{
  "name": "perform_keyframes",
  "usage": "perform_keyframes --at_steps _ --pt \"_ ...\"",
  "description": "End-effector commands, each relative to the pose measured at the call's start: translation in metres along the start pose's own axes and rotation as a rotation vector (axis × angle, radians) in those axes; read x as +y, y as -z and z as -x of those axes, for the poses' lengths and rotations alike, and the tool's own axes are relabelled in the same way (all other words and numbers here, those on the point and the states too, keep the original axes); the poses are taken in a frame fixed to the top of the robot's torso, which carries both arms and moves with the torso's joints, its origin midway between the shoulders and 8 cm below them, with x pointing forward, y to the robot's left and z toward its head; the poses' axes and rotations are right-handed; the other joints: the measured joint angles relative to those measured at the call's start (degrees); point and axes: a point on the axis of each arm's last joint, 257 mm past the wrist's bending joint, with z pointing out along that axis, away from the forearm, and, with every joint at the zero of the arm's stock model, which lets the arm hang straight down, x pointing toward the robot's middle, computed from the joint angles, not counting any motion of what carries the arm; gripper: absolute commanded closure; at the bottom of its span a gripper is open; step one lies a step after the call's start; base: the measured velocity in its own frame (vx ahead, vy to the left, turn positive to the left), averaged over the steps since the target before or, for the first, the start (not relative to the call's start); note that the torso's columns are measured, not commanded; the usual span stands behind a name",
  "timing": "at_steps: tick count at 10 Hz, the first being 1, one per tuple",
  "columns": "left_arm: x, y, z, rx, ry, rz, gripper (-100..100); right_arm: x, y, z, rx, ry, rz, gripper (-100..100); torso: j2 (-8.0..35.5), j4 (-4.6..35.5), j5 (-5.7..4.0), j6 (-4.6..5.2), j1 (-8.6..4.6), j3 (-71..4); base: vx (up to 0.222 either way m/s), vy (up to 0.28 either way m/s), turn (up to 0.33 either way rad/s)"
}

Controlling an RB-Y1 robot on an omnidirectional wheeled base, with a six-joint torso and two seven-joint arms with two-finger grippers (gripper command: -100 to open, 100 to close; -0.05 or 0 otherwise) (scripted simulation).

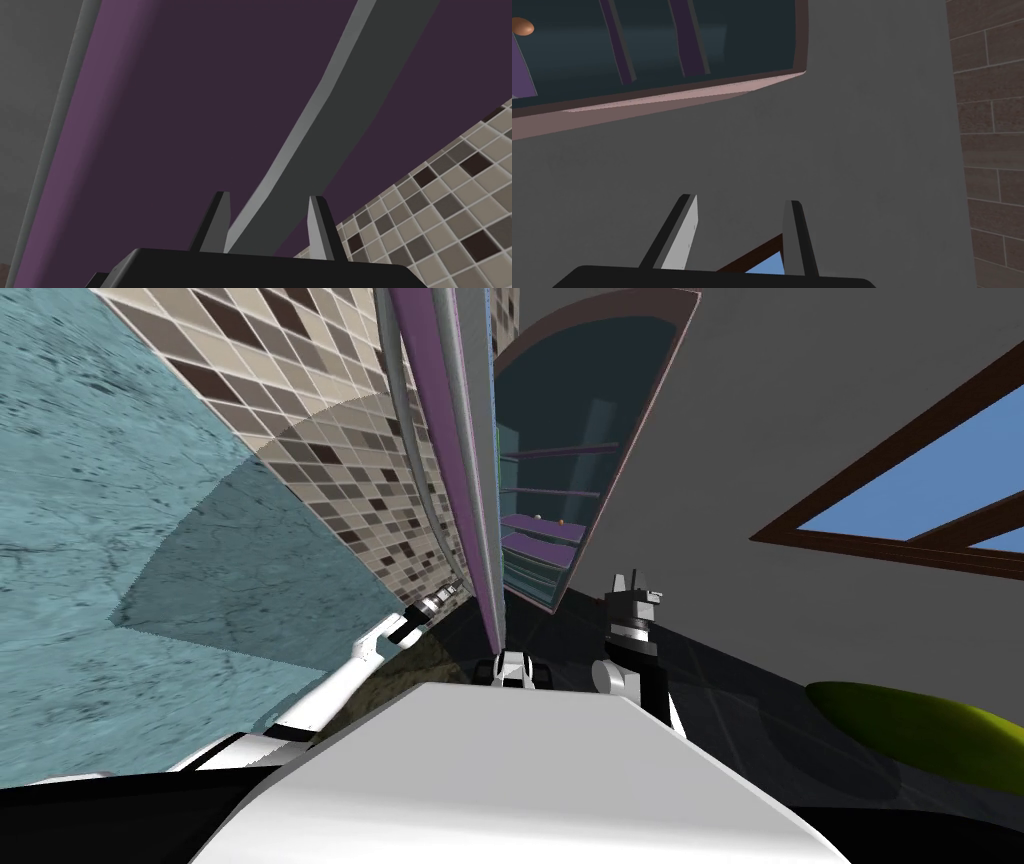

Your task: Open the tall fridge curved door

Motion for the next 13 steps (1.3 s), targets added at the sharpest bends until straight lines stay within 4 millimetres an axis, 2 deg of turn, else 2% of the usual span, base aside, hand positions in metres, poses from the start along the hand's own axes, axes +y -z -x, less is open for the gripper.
perform_keyframes --at_steps 1,3,4,7,12,13 --pt "-0.016 0.001 -0.005 0.023 0.010 -0.045 100 0.000 0.000 0.000 0.000 0.000 0.000 0 0.0 0.0 0.04 -0.07 0.07 0.1 -0.019 0.258 -0.040" --pt "-0.014 0.003 -0.007 0.026 0.008 -0.041 100 0.000 0.000 0.000 0.000 0.000 0.000 0 0.3 0.0 0.11 -0.20 0.17 0.2 0.002 0.166 -0.003" --pt "-0.025 0.005 -0.013 0.045 0.006 -0.072 100 0.000 0.000 0.000 0.000 0.000 0.000 0 0.3 -0.1 0.05 -0.16 -0.25 0.2 0.035 0.163 -0.010" --pt "-0.035 0.007 -0.020 0.065 0.007 -0.100 100 0.000 0.000 0.000 0.000 0.000 0.000 0 0.2 0.0 0.12 -0.17 0.36 0.2 0.044 0.222 -0.022" --pt "-0.065 0.017 -0.040 0.124 0.015 -0.183 100 0.000 0.000 0.000 0.000 0.000 0.000 0 -0.2 0.0 -0.02 -0.01 -0.14 -0.1 0.047 0.267 -0.018" --pt "-0.065 0.017 -0.040 0.124 0.015 -0.183 100 0.000 0.000 0.000 0.000 0.000 0.000 0 0.2 -0.1 -0.02 -0.05 -0.26 0.1 -0.010 0.216 -0.026"
